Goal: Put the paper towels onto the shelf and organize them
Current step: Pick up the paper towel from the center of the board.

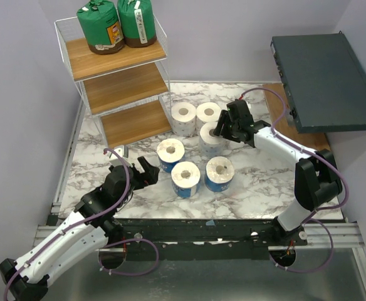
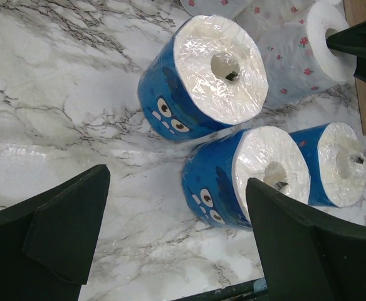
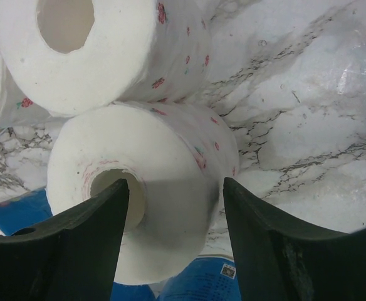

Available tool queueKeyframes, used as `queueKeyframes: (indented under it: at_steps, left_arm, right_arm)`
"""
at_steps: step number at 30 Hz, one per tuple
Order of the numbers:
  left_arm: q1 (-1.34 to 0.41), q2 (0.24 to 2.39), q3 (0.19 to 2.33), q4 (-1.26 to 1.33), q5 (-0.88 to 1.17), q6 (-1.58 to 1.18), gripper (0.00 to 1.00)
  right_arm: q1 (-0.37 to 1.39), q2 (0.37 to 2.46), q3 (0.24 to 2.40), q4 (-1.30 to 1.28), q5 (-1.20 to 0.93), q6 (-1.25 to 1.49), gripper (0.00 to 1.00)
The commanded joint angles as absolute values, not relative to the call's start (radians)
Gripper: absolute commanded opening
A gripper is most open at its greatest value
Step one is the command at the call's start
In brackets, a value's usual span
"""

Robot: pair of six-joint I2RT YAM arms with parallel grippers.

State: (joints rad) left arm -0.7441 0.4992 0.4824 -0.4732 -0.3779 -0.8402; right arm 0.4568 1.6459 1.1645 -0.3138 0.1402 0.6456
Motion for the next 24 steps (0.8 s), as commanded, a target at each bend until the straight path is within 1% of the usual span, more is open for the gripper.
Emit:
queueKeyframes:
  at_steps: [1, 13, 20, 24]
  left_arm:
    - [-0.748, 0.486, 0.507, -0.469, -0.357, -0.841, 0.94]
    - [-0.747, 0.481, 0.496, -0.469, -0.348, -0.850, 0.94]
    - [-0.747, 0.472, 0.491, -0.472, -0.345, -0.856, 0.94]
    - [-0.747, 0.471, 0.492, -0.472, -0.345, -0.856, 0.94]
  right_arm:
    - [0.458, 1.646, 1.197, -0.350, 0.172, 0.629, 0.65]
    - [0.458, 1.657, 1.196, -0.351, 0.163, 0.618, 0.58]
    - [0.458, 1.662, 1.196, -0.354, 0.150, 0.614, 0.46]
    - [0.459, 1.657, 1.199, -0.357, 0.147, 0.610, 0.41]
